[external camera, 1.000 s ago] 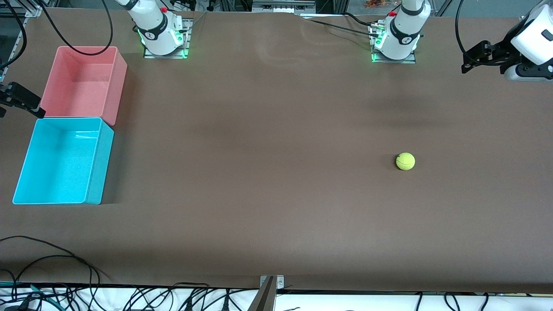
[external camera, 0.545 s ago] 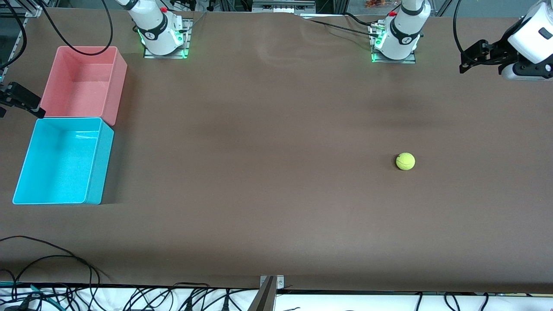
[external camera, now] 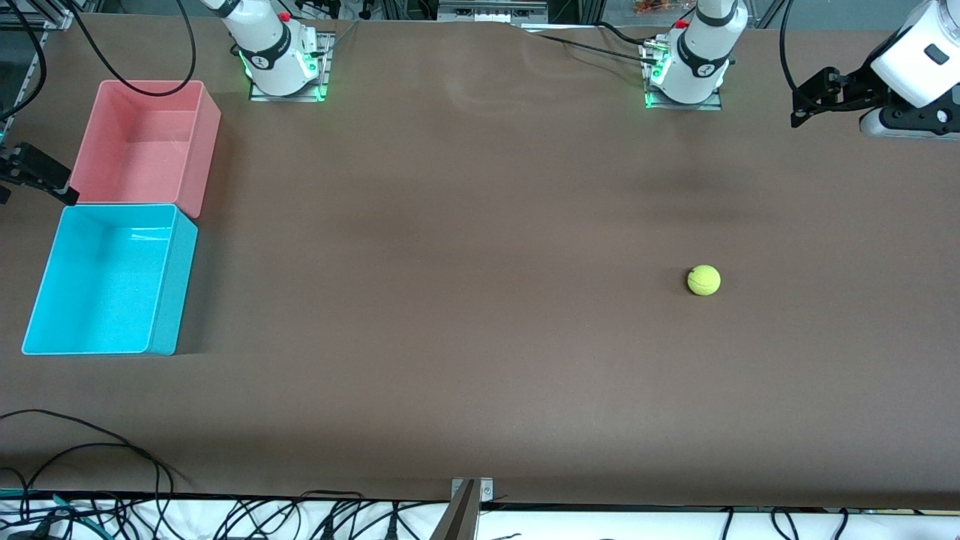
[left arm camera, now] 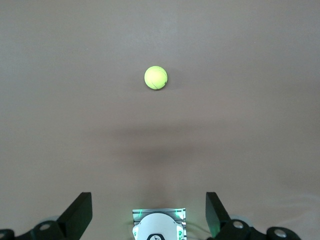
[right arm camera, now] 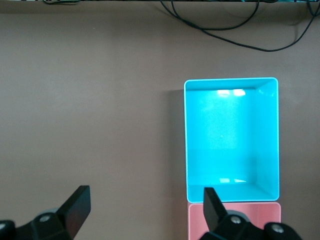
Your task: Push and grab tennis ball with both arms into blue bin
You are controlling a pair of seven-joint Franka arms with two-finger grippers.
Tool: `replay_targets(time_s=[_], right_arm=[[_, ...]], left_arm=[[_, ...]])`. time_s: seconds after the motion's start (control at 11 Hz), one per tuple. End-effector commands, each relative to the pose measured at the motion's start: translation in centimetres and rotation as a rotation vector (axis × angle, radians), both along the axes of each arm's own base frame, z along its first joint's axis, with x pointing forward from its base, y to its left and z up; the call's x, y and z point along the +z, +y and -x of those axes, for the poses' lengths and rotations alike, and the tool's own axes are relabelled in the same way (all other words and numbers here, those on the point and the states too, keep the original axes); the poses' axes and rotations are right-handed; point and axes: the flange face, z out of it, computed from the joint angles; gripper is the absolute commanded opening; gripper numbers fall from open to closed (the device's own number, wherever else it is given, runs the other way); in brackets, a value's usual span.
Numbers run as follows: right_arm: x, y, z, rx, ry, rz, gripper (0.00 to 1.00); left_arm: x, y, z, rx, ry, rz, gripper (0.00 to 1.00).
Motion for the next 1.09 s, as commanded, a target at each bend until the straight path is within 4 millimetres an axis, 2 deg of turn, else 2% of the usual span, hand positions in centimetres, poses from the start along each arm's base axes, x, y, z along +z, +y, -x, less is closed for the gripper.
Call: replay_targets(time_s=[0.0,0.09,0.73,1.0], right_arm=[[0.47,0.02,-0.08,0.008,0.0,-0.003,1.0],[0.47,0.02,-0.08,0.008,0.0,-0.003,1.0],[0.47,0.02,-0.08,0.008,0.0,-0.003,1.0],[0.47,0.01,-0.07,0.008,0.0,-0.001,1.0]], left_arm=[[0.57,-0.83,-0.4,-0.017,-0.01,-0.004,1.0],[0.56,-1.22,-0.35,-0.025,-0.008,-0.005,1.0],[0.27,-0.47,-0.63,-0.012,-0.005,-0.017,1.0],[0.27,-1.16,-0.63,-0.025,-0.006,-0.017,1.0]])
